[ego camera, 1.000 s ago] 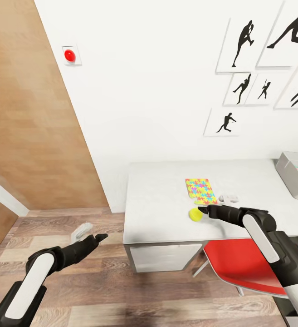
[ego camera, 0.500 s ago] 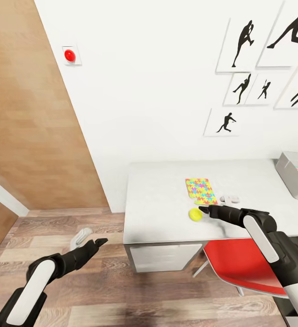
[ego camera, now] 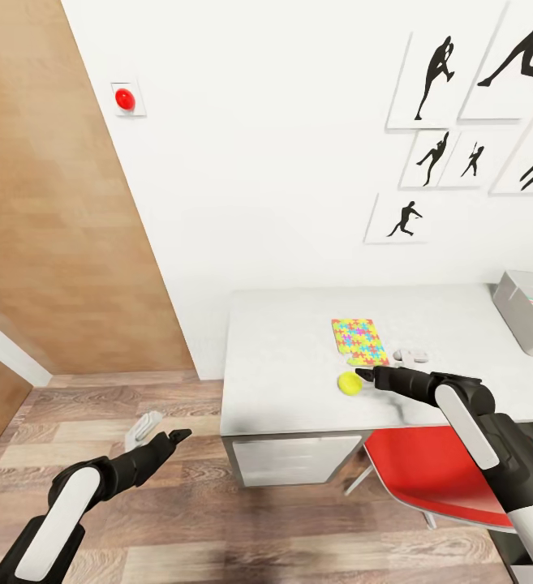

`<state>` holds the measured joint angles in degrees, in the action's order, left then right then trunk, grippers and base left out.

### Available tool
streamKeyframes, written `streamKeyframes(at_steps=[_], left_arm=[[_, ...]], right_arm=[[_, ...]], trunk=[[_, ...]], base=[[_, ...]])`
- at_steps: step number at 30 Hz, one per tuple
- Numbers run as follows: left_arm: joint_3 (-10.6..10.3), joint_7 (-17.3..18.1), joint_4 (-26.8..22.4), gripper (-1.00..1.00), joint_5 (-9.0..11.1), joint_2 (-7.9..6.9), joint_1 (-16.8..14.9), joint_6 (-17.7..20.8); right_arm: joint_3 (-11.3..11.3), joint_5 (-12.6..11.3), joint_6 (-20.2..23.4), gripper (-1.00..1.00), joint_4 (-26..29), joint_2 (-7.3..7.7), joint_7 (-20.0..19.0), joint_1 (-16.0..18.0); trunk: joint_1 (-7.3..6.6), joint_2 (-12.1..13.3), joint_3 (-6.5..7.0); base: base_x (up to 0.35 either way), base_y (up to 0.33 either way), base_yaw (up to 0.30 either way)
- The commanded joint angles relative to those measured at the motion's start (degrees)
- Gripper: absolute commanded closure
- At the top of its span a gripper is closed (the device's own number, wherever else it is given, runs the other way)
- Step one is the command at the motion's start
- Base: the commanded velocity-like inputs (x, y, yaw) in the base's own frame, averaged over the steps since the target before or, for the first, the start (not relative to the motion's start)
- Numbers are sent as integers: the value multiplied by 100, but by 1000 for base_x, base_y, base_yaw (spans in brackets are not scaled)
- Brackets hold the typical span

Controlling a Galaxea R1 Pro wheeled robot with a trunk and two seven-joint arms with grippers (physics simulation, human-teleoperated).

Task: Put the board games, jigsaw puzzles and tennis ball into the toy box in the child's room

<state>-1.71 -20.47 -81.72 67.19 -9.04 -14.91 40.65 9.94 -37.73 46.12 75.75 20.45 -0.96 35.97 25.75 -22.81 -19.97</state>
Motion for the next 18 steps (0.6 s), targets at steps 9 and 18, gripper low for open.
streamKeyframes(at_steps=[9,18], left_arm=[[-8,-58,-8,-100,60,-4,-4,2],[-8,-58,-8,-100,60,-4,-4,2]], right_arm=[[6,12,20,-100,4,5,-10,5],[6,12,20,-100,4,5,-10,5]], trunk=[[3,-11,-10],[3,-11,-10]], base=[[0,0,0],[0,0,0]])
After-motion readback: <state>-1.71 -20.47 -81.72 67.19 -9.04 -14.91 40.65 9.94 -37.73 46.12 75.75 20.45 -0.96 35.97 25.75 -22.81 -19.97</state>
